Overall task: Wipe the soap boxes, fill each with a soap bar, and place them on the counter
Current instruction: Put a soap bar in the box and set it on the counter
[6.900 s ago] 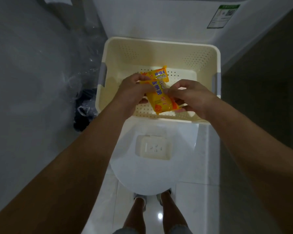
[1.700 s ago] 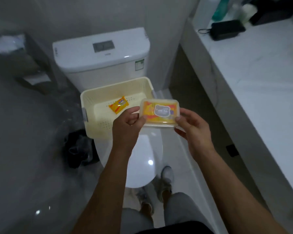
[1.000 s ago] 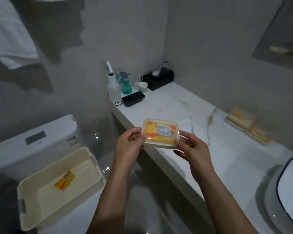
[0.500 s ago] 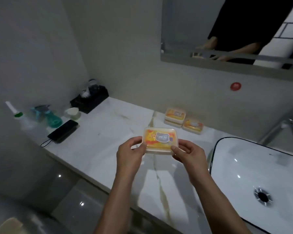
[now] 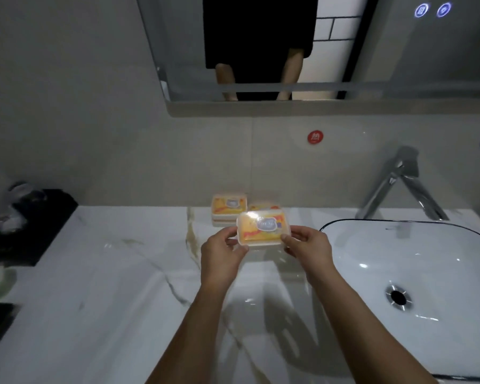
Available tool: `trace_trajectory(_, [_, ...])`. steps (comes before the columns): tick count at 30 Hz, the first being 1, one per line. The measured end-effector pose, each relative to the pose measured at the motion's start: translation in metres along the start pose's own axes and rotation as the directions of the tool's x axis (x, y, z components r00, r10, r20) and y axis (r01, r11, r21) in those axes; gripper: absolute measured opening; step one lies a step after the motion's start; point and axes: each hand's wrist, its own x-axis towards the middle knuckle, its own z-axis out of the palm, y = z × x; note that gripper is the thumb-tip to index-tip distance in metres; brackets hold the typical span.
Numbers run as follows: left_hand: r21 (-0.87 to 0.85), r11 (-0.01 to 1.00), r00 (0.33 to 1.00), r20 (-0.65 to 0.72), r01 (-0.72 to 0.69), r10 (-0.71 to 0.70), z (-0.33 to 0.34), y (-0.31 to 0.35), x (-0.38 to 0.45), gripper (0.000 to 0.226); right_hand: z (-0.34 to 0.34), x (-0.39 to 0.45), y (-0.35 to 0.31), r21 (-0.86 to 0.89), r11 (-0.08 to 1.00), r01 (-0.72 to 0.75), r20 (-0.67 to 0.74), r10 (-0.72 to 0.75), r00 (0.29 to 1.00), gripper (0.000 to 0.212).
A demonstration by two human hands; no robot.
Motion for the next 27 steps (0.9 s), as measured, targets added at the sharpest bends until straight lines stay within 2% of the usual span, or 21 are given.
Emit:
trace_trajectory(3, [0.07,0.997,0.999,0.025,-0.042,0.04,0.01,-0.008,0.029,0.038,0.01,0.019,0.002,-0.015,0.999,-0.044,-0.057,0.043,0.997,0.014])
trace_trajectory(7, [0.121,0.99,0.998,0.017,-0.069,0.067,0.029,-0.018,0.056,0.035,0.02,0.047,0.006,-0.029,0.994,-0.108,-0.128,0.103,0.986,0.027])
trace_trajectory(11, [0.15,0.983,0.994,0.043,-0.103,0.098,0.05,-0.027,0.083,0.028,0.026,0.081,0.013,0.034,0.976,-0.213,-0.175,0.216,0.961,0.032])
trace_trajectory(16, [0.219,0.971,0.994,0.074,-0.101,0.086,0.078,-0.04,0.113,0.022,0.031,0.119,0.023,0.071,0.954,-0.292,-0.187,0.3,0.935,0.031])
trace_trajectory(22, [0.277,0.955,0.993,-0.006,-0.109,0.115,0.101,-0.052,0.128,0.028,0.037,0.155,0.035,0.108,0.937,-0.331,-0.187,0.347,0.919,0.029])
trace_trajectory(27, [0.372,0.928,1.0,0.018,-0.009,0.002,0.11,-0.057,0.141,0.022,0.044,0.173,0.039,0.073,0.941,-0.332,-0.194,0.339,0.92,0.022])
